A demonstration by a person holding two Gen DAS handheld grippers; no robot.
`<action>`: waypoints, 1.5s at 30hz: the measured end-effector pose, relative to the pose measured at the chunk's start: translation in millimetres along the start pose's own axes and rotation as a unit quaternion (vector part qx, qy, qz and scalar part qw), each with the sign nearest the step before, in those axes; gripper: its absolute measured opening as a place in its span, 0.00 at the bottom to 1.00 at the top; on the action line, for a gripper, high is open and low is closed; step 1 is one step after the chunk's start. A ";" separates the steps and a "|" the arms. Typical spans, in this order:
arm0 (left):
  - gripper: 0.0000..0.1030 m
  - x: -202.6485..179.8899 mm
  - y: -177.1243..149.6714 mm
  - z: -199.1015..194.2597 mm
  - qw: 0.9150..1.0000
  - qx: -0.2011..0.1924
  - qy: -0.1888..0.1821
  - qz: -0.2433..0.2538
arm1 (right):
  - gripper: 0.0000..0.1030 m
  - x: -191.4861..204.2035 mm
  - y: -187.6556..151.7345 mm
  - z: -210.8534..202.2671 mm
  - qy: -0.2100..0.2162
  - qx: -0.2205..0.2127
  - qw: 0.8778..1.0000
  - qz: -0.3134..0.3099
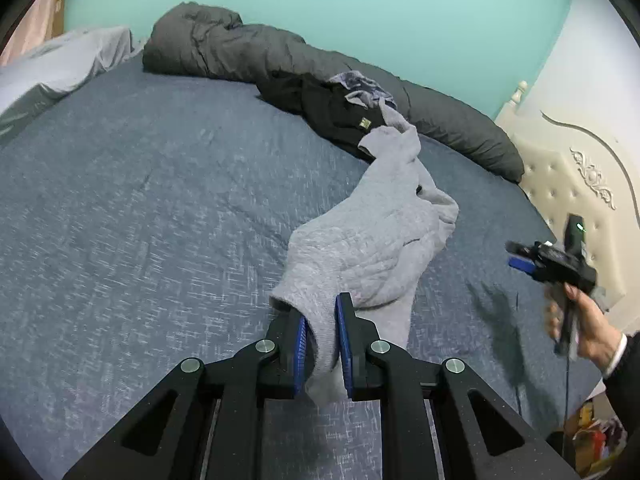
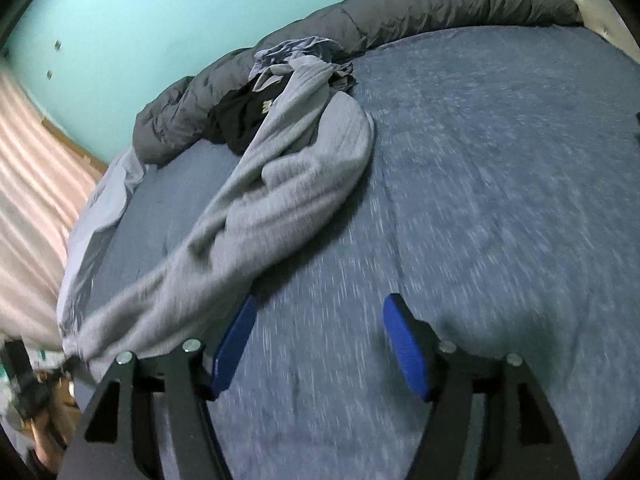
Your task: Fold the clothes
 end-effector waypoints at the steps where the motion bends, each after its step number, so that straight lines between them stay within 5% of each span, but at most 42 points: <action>1: 0.15 1.5 0.3 4.7 1.000 0.001 0.000 -0.001 | 0.70 -0.1 5.9 9.9 0.003 0.005 1.000 0.004; 14: 0.15 6.4 -3.8 15.1 1.000 -0.004 0.000 0.021 | 0.70 -16.5 60.0 118.8 0.032 0.016 0.994 0.099; 15: 0.15 5.1 -2.6 14.4 1.000 -0.004 -0.002 0.023 | 0.65 -13.8 58.7 122.5 0.038 0.022 0.994 0.097; 18: 0.15 -0.6 3.2 9.6 1.000 -0.010 -0.004 0.029 | 0.21 -3.2 55.4 127.2 0.057 0.032 0.994 0.083; 19: 0.15 -2.0 5.1 7.9 0.999 -0.012 -0.004 0.031 | 0.11 2.6 57.0 120.4 0.059 0.022 0.996 0.070; 21: 0.15 -3.5 8.6 4.0 0.999 -0.016 -0.003 0.032 | 0.07 14.7 61.7 102.5 0.066 -0.001 0.997 0.041; 28: 0.15 -24.5 35.3 -35.4 0.998 -0.047 -0.011 0.040 | 0.06 37.8 89.4 -18.3 0.086 -0.077 0.993 -0.022; 37: 0.15 -72.0 94.3 -109.8 0.992 -0.105 -0.026 0.066 | 0.05 85.5 105.3 -199.9 0.116 -0.172 0.974 -0.089; 43: 0.15 -70.0 104.3 -143.9 0.990 -0.123 -0.019 0.060 | 0.05 127.5 87.4 -286.2 0.133 -0.189 0.964 -0.131; 45: 0.15 -66.5 105.5 -154.8 0.990 -0.128 -0.015 0.056 | 0.06 131.2 69.6 -275.7 0.124 -0.162 0.969 -0.141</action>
Point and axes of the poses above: each gripper's, at about its wrist camera, not at the fingertips, and z roughly the way its jaws point, x to its left, y to its top, the point moved 10 cm from there along z, roughly the way its jaws point, and after that the axes turned 6 degrees about z, right-handed, at the moved point
